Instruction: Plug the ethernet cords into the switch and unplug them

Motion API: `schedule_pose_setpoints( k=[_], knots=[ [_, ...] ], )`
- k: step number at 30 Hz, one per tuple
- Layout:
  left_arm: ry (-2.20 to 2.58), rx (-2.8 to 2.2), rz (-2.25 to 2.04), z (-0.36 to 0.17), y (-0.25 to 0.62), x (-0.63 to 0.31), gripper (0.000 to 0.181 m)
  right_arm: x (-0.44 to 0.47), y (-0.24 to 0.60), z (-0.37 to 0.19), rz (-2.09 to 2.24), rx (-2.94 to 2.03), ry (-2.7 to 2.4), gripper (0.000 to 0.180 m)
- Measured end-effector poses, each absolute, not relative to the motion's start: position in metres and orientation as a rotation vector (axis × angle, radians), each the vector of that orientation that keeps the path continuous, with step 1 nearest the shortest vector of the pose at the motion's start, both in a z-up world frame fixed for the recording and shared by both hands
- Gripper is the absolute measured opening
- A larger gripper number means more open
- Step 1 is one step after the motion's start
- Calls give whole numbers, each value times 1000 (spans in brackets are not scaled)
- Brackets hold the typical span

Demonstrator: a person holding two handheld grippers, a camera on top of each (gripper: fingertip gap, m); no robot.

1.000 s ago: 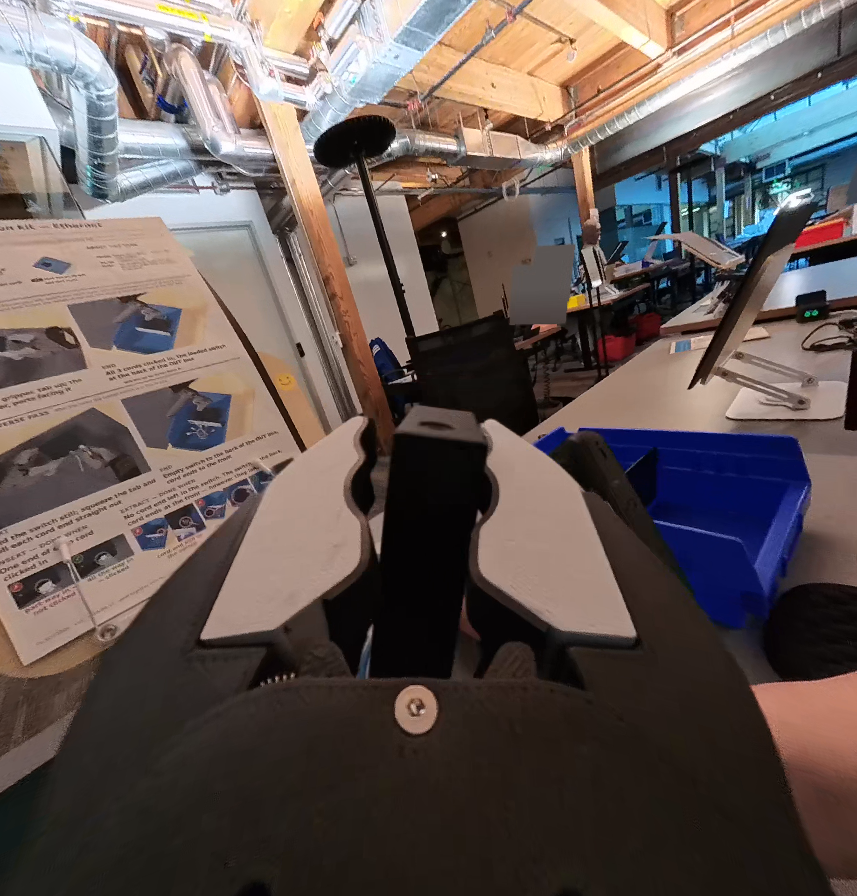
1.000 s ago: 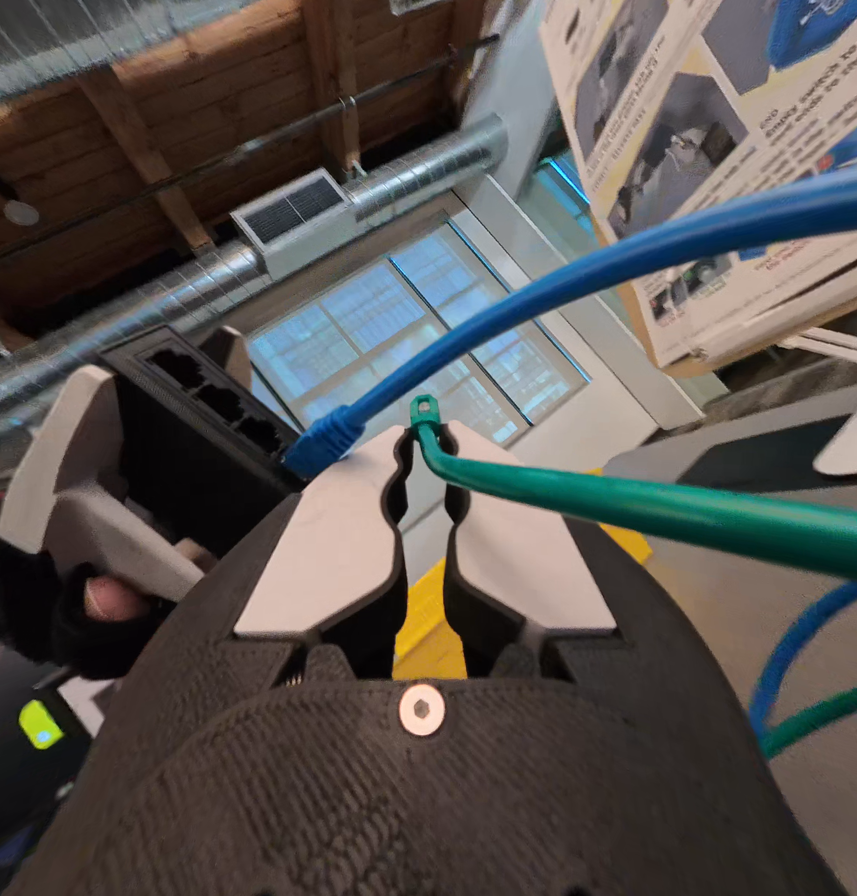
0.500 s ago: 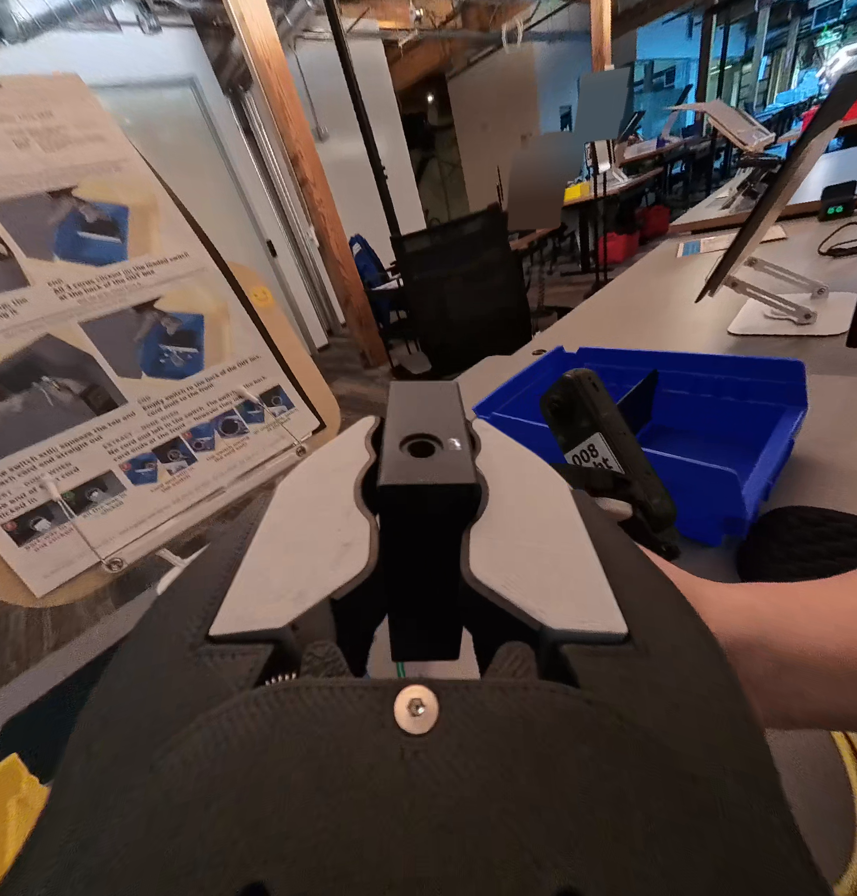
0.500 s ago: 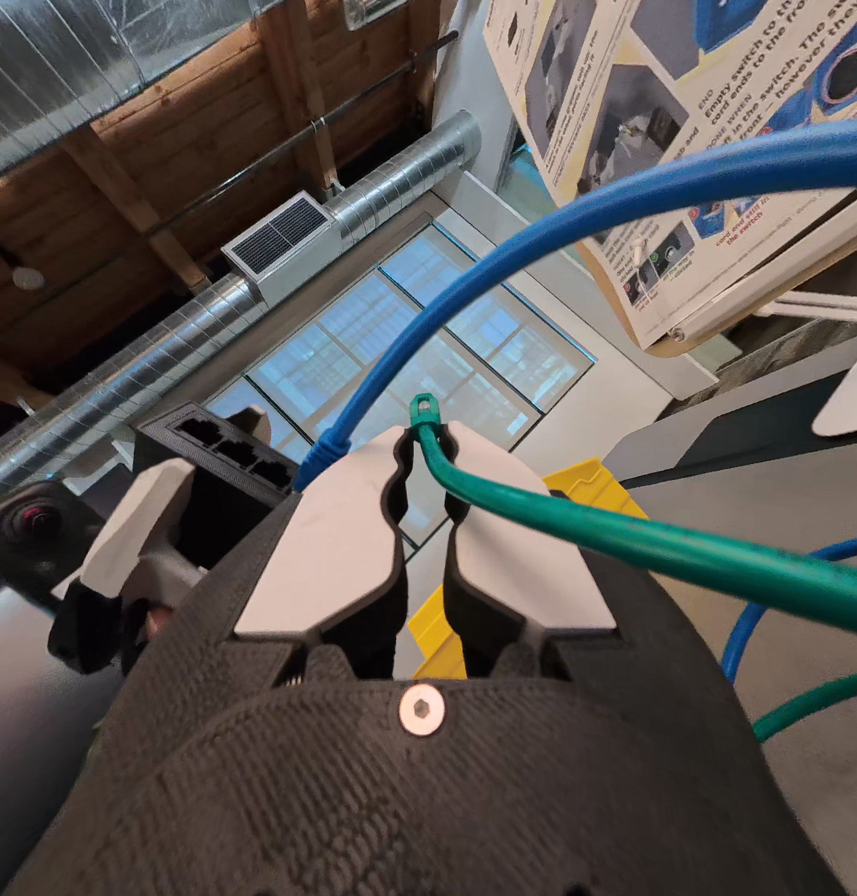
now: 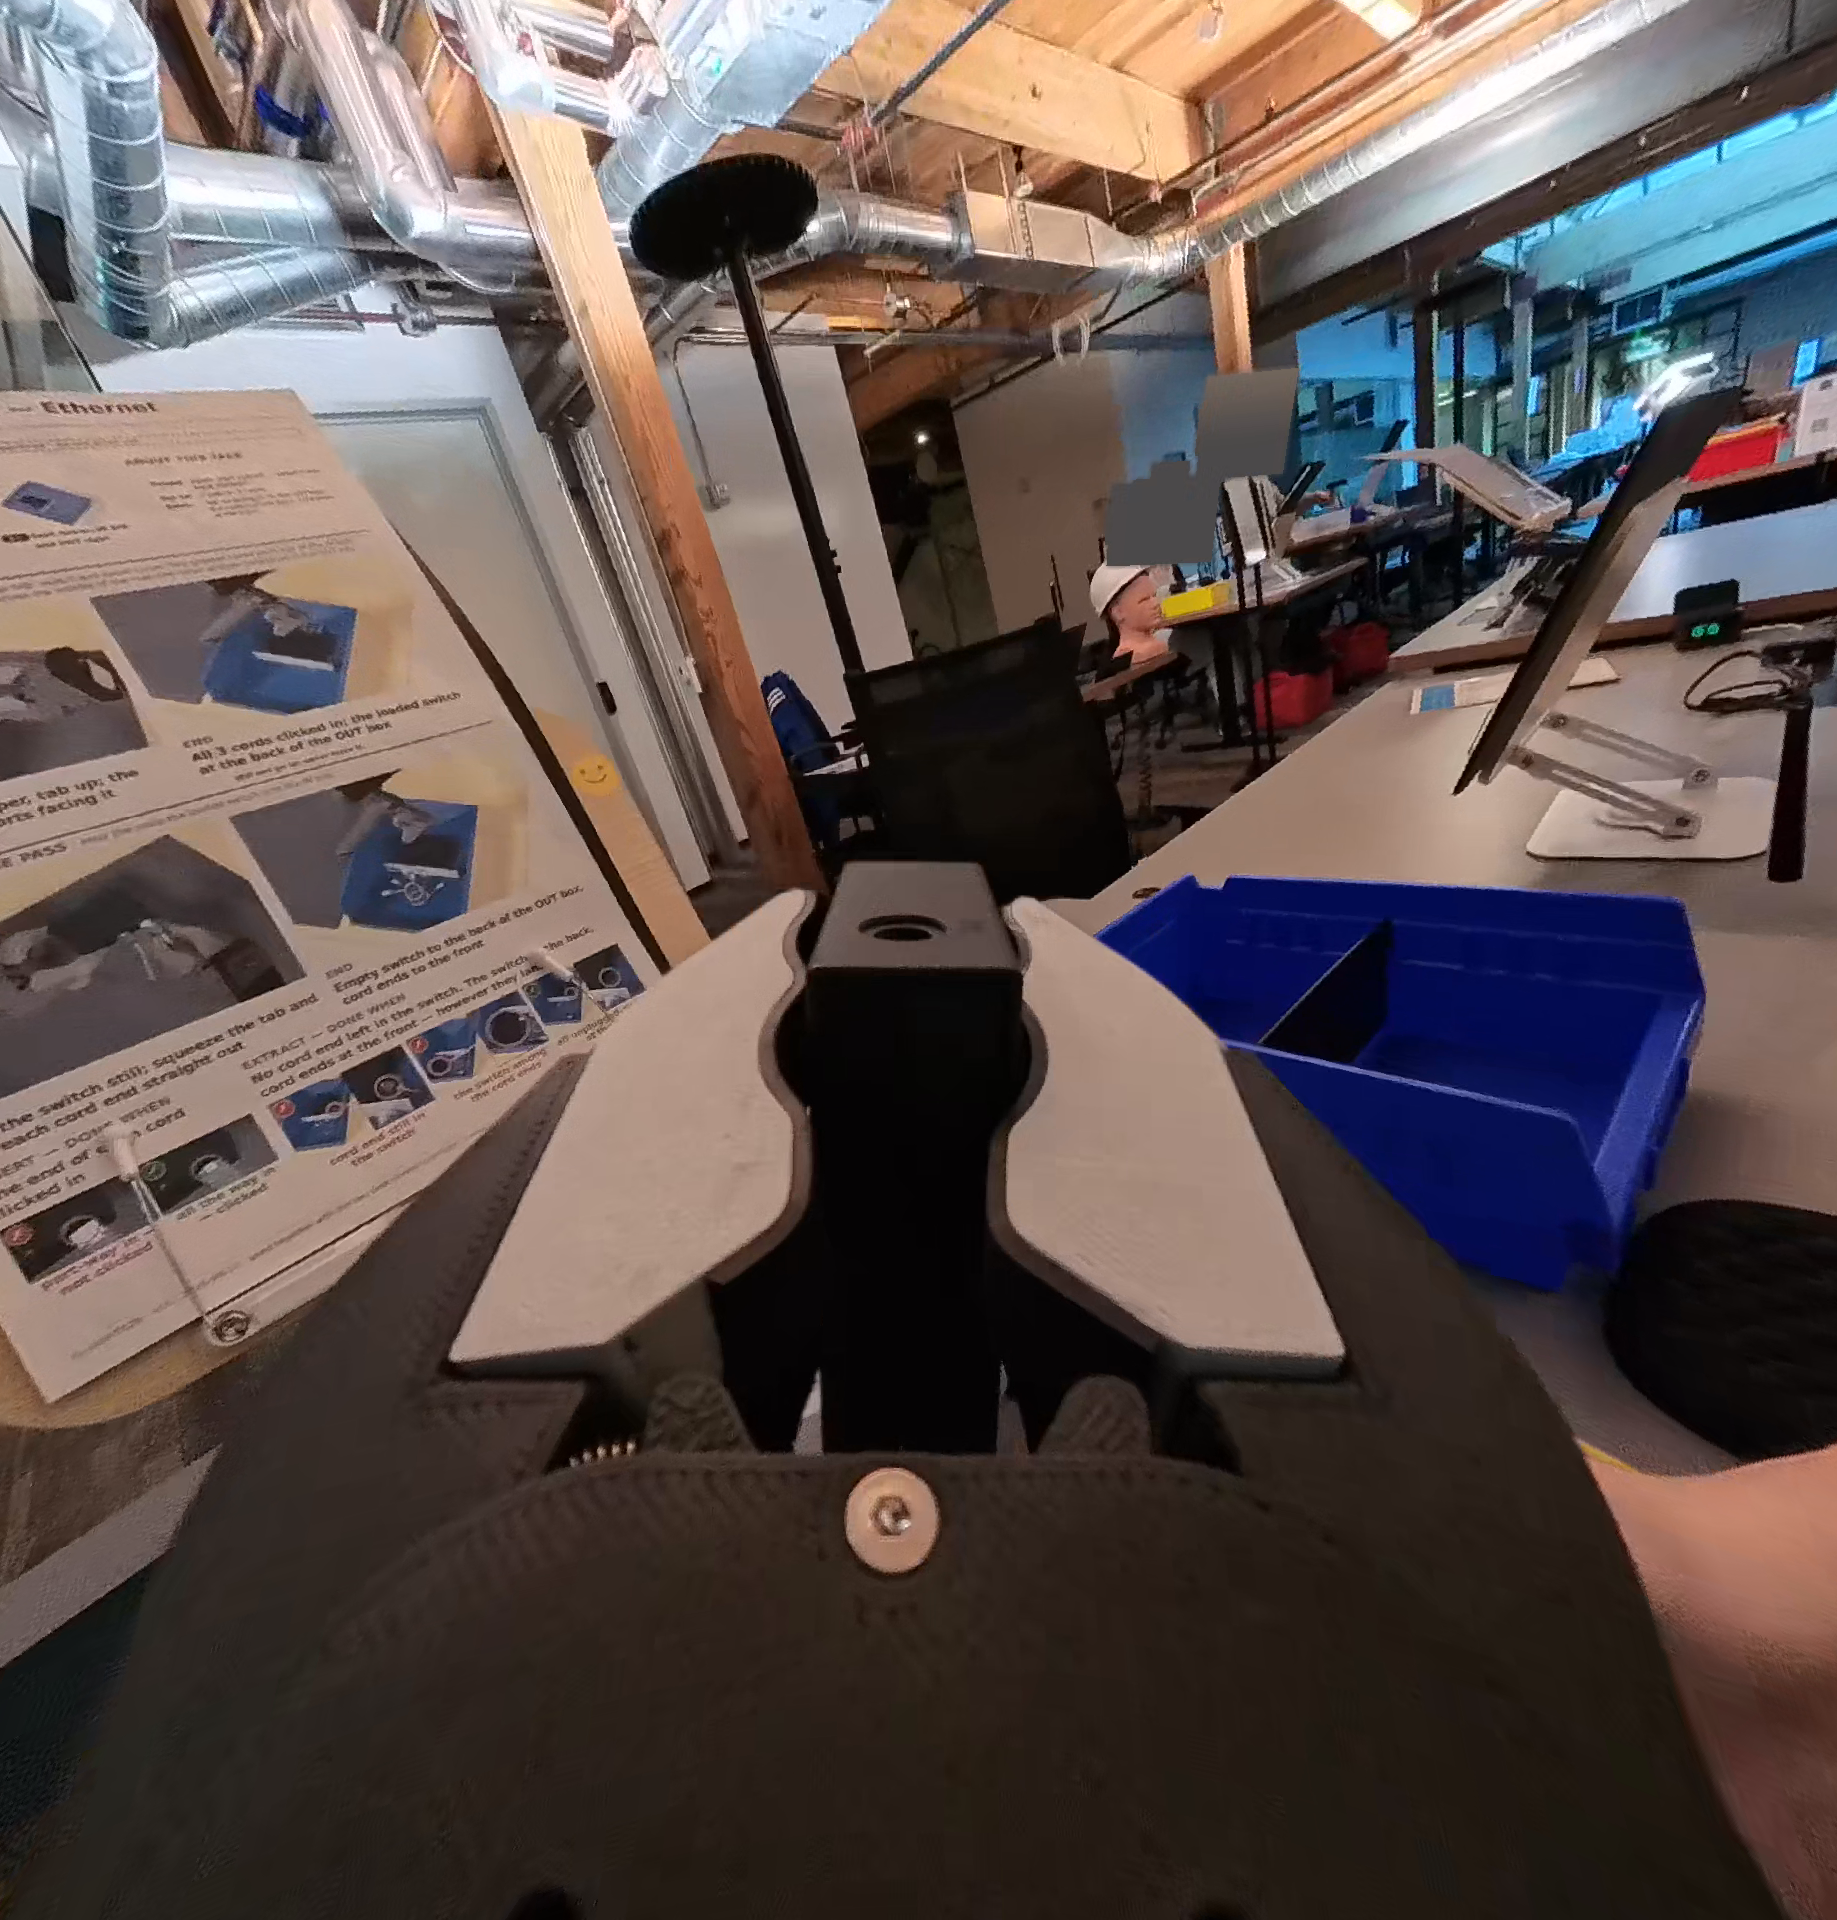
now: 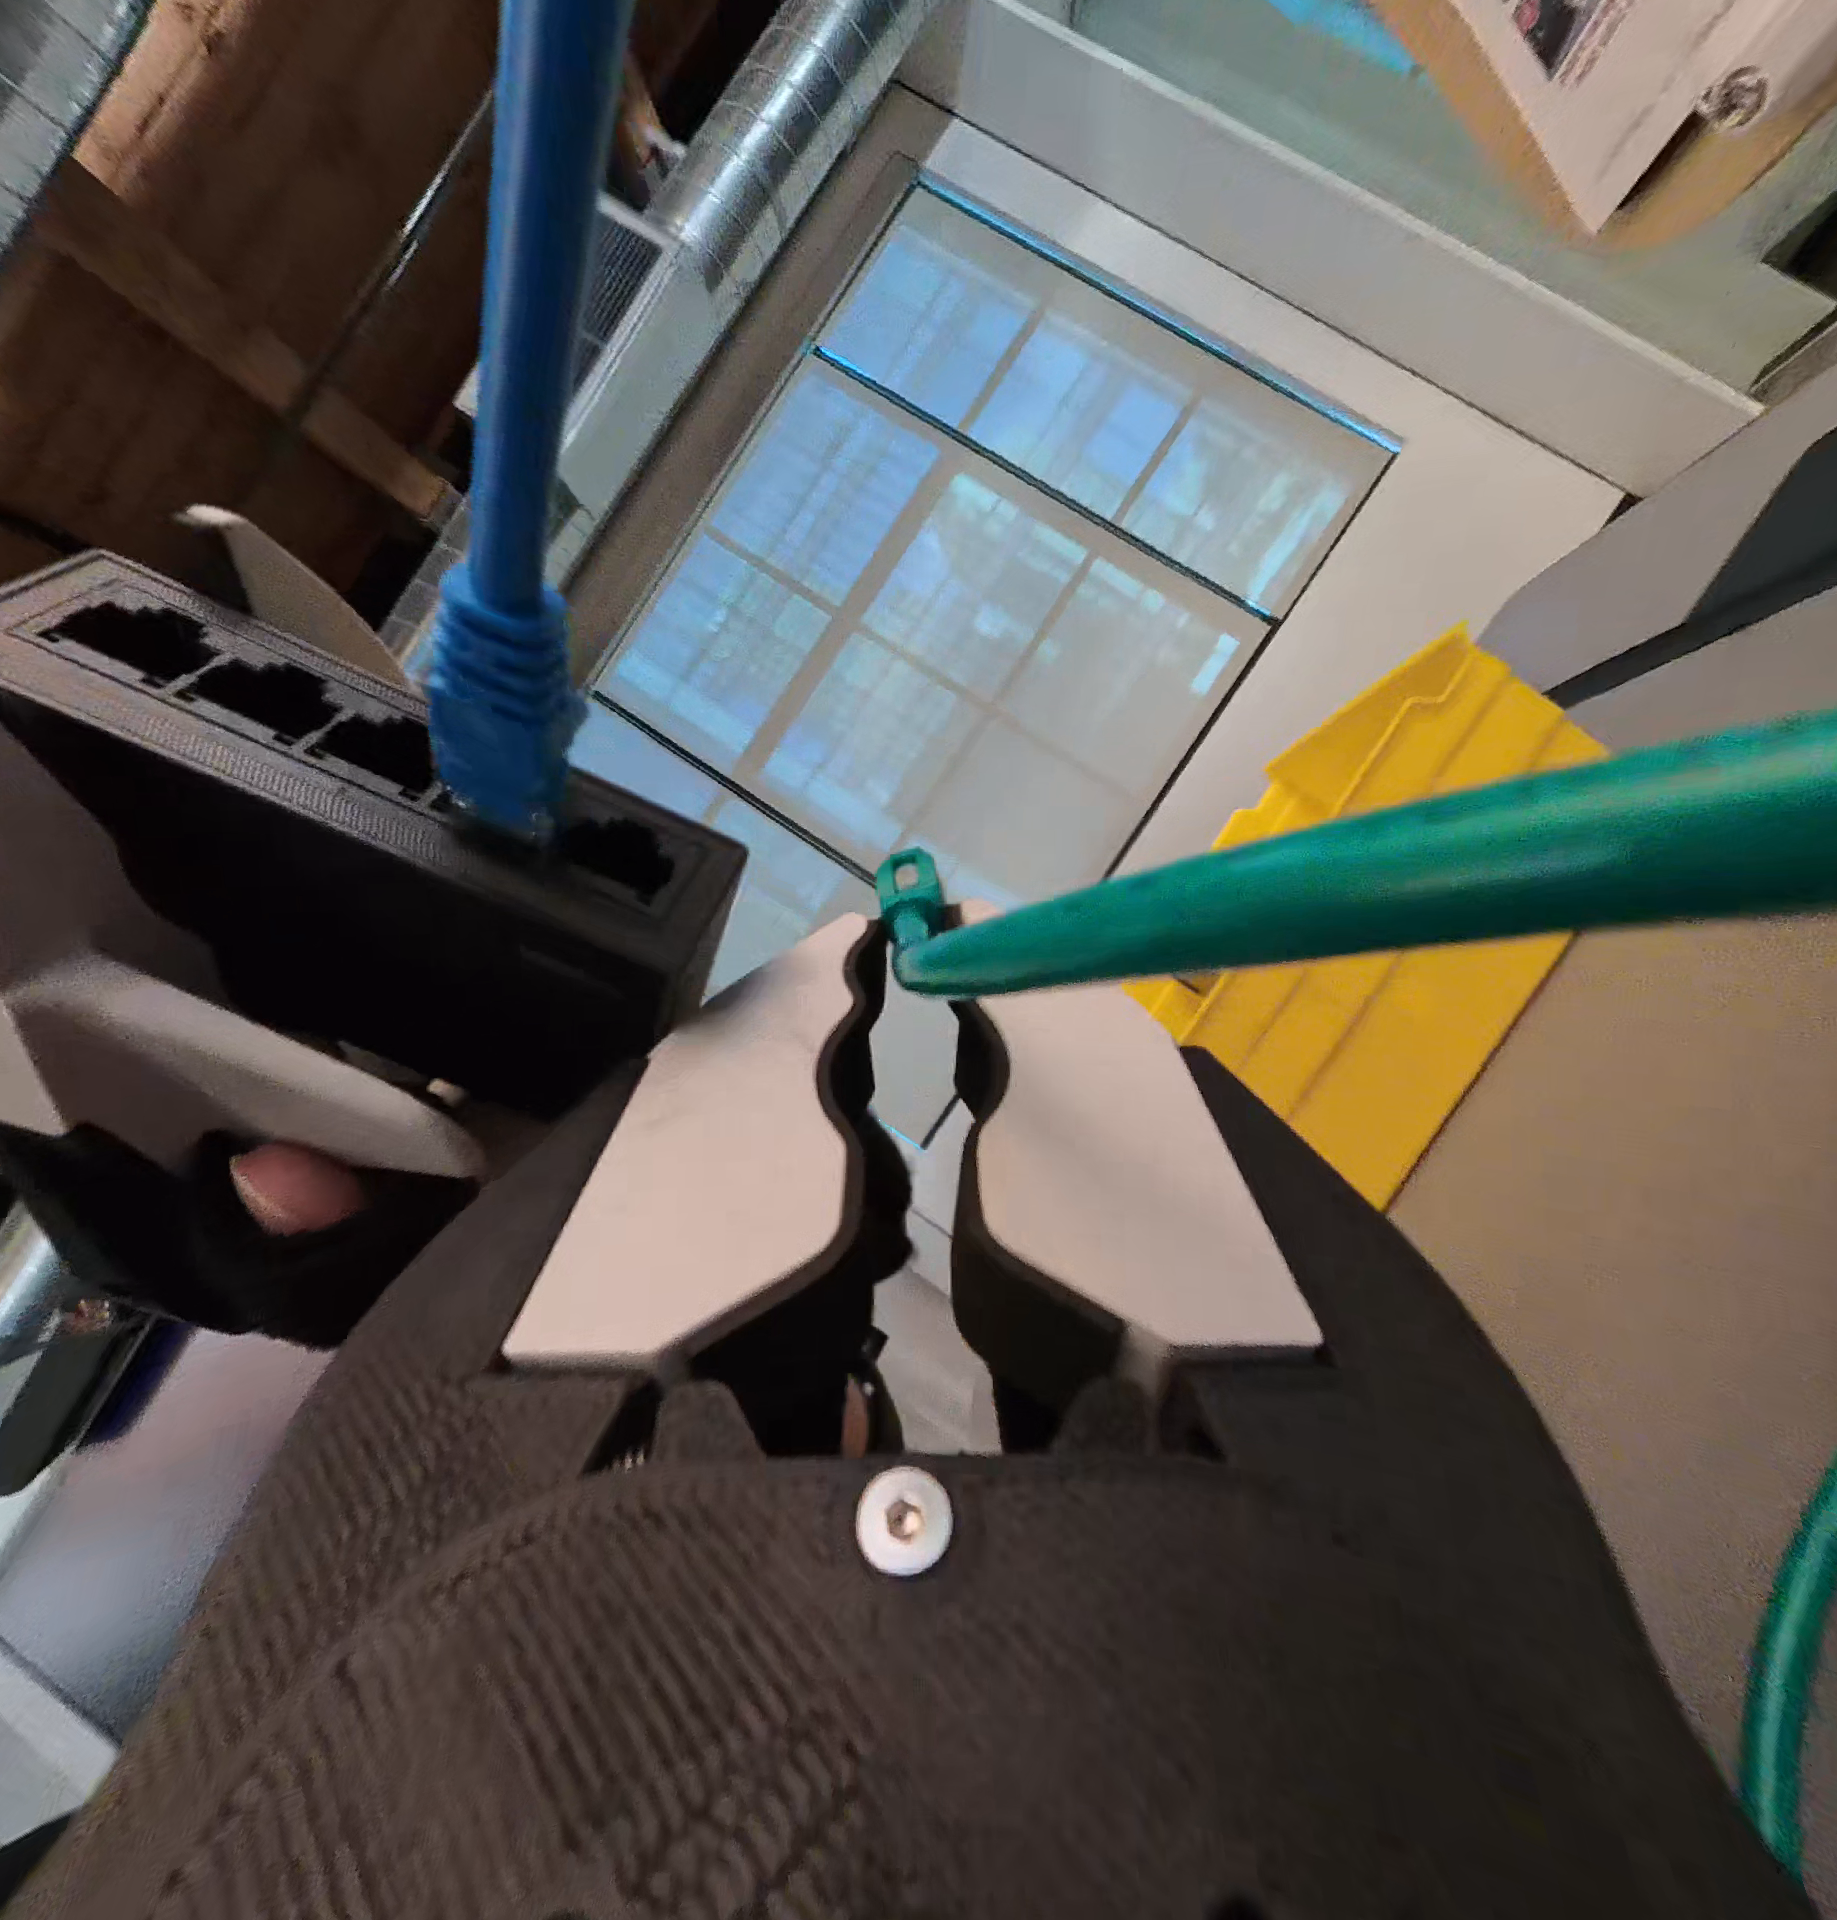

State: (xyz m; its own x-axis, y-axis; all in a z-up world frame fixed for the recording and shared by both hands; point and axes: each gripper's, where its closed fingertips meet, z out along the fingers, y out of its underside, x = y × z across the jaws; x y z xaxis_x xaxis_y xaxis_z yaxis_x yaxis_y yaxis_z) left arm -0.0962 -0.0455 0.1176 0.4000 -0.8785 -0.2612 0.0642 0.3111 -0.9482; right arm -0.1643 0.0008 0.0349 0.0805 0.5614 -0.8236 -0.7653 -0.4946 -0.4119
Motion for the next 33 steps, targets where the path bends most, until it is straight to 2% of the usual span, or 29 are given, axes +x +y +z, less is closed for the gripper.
schedule_pose_setpoints(
  k=[7, 16, 20, 24, 28, 33],
  knots=[
    [1059, -1128, -747, 110, -49, -93, 30, -124, 9, 52, 1676, -1116, 332, 11],
    [1177, -1171, -690, 103, -56, -95, 30, -89, 8, 79, 1324, -1114, 159, 11],
    [1139, -1099, -701, 115, -59, -98, 30, -93, 5, 89, 1334, -1150, 86, 11],
    [1062, -1063, -743, 125, -56, -103, 29, -106, 12, 66, 1314, -1270, 125, 11],
    [1035, -1058, -768, 122, -52, -101, 30, -152, 6, 37, 1483, -1392, 137, 11],
    [1021, -1052, -704, 117, -48, -98, 30, -153, 0, 39, 1577, -1336, 248, 11]
  ],
)
